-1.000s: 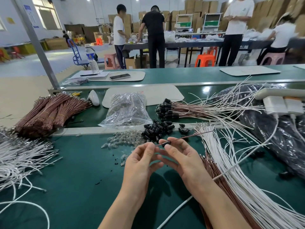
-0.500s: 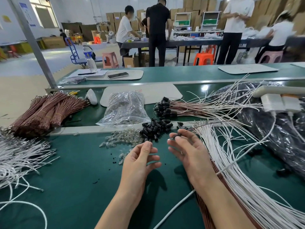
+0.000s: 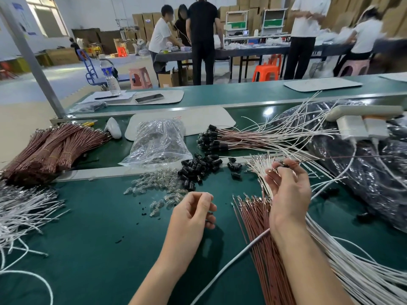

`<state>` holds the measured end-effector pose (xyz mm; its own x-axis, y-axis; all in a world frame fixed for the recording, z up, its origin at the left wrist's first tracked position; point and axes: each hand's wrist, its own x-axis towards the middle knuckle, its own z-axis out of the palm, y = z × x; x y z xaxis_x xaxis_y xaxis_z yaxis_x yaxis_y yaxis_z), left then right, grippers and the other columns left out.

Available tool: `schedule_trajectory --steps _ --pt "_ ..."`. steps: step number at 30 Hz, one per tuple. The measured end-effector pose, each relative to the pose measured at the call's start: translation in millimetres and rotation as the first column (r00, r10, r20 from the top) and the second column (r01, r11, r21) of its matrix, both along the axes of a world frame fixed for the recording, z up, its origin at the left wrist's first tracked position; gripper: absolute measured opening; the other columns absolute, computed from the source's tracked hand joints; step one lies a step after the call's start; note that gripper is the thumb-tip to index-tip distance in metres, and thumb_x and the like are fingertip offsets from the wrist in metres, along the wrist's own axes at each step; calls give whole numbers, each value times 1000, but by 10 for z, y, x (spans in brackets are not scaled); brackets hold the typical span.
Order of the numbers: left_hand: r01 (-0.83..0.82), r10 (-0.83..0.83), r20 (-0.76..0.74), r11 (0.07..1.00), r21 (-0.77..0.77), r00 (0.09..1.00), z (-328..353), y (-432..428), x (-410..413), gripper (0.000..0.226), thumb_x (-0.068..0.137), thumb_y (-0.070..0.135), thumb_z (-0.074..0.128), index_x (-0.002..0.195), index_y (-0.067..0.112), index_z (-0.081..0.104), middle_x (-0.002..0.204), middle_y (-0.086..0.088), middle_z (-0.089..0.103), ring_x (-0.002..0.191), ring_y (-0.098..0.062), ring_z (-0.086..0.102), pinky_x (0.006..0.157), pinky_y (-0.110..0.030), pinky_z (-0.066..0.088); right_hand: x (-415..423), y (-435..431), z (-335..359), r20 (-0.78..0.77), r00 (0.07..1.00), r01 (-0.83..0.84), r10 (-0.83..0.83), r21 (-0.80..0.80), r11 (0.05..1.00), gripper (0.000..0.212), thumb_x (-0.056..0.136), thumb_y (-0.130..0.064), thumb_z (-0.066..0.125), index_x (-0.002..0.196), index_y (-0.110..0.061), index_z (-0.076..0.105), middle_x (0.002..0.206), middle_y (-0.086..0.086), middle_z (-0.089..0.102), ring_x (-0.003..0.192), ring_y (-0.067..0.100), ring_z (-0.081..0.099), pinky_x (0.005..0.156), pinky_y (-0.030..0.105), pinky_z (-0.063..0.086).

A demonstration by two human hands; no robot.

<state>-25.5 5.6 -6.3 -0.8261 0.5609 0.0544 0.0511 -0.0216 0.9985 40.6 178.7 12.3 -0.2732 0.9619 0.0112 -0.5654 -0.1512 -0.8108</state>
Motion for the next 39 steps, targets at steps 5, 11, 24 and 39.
schedule_trajectory --steps 5,11,24,39 --pt "11 -38 -160 986 -166 986 -12 67 42 20 102 36 54 92 25 67 84 7 71 71 -12 67 63 -27 55 52 37 14 55 970 236 -239 53 970 24 95 -2 52 101 -25 58 97 2 68 71 5 63 69 18 53" --pt "50 -219 -370 909 -414 903 239 815 -91 32 103 36 50 85 16 68 76 -5 69 58 -17 54 59 -35 47 58 79 -26 100 930 344 -354 105 933 20 99 -8 51 106 -26 54 99 -2 63 71 3 60 64 16 49" --pt "-133 -466 -409 518 -845 784 506 1775 49 18 98 17 54 83 15 45 113 -10 68 100 -31 64 71 -33 40 76 144 -45 158 923 342 -350 76 937 21 99 -8 50 103 -28 53 95 -1 63 71 6 61 68 24 52" --pt "-81 92 -27 960 267 995 1366 1302 -222 16 107 14 38 107 3 50 91 -19 70 61 -21 69 58 -30 60 62 -159 90 144 962 185 -233 290 939 26 95 -7 55 102 -32 57 95 -7 65 77 5 60 67 20 50"
